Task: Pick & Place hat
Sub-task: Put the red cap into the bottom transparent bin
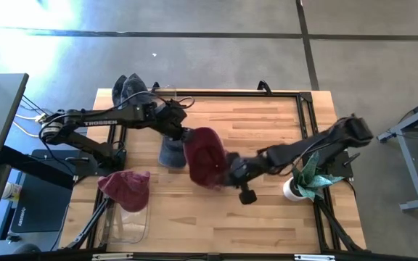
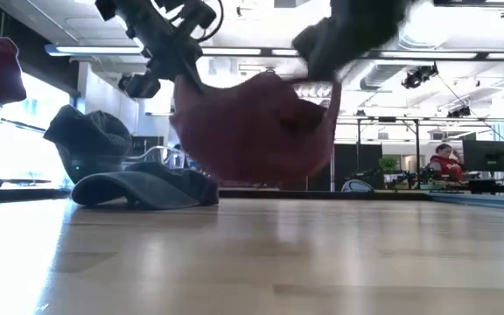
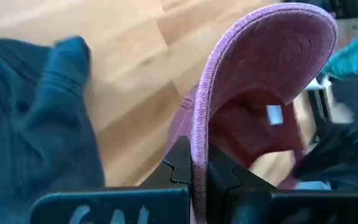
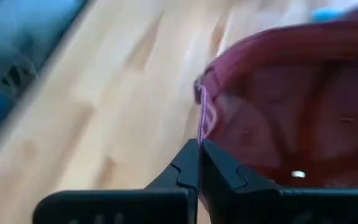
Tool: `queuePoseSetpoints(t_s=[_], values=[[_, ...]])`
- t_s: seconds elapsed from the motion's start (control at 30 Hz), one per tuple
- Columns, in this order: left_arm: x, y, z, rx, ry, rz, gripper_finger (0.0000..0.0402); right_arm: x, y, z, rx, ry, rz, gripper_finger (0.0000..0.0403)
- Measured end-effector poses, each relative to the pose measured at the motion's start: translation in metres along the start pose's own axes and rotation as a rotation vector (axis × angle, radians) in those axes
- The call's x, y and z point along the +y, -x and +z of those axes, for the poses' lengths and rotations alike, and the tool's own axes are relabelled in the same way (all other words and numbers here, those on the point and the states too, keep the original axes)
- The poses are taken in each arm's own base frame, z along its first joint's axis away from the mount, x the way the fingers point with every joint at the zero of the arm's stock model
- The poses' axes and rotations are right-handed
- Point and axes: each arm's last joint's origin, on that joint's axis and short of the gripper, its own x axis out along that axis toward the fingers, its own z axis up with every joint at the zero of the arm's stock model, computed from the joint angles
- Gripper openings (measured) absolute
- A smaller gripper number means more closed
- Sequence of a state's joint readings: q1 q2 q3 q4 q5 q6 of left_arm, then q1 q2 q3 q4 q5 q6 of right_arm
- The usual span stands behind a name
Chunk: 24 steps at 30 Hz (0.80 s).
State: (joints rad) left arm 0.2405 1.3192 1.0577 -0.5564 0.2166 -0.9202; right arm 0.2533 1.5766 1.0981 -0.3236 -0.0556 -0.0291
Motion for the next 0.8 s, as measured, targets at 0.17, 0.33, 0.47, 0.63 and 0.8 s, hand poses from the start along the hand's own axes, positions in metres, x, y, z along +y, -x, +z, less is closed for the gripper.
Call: queuePoseSetpoints(t_s=[0.17,0.33,0.47,0.63,0.8], values=[[-0.003,-0.020,-0.007,0.114,-0.004,-0.018,0.0001,-0.020,0.037,0.010,-0.114,-0.227,-0.092,0.0004],[-0.017,-0.049,-0.015,0.175,-0.041,-0.112,0.0001,-0.037,0.028,0.003,-0.060,-0.293,-0.131,0.0003],[-0.026,-0.067,-0.016,0.153,-0.051,-0.181,0.0001,-0.038,0.002,-0.004,0.009,-0.285,-0.073,0.0003],[-0.025,-0.077,-0.017,0.140,-0.051,-0.160,0.0001,-0.027,-0.024,-0.014,0.092,-0.256,-0.131,0.0003],[-0.025,-0.083,-0.022,0.149,-0.074,-0.142,0.0001,-0.025,-0.034,-0.021,0.127,-0.310,-0.299,0.0015]])
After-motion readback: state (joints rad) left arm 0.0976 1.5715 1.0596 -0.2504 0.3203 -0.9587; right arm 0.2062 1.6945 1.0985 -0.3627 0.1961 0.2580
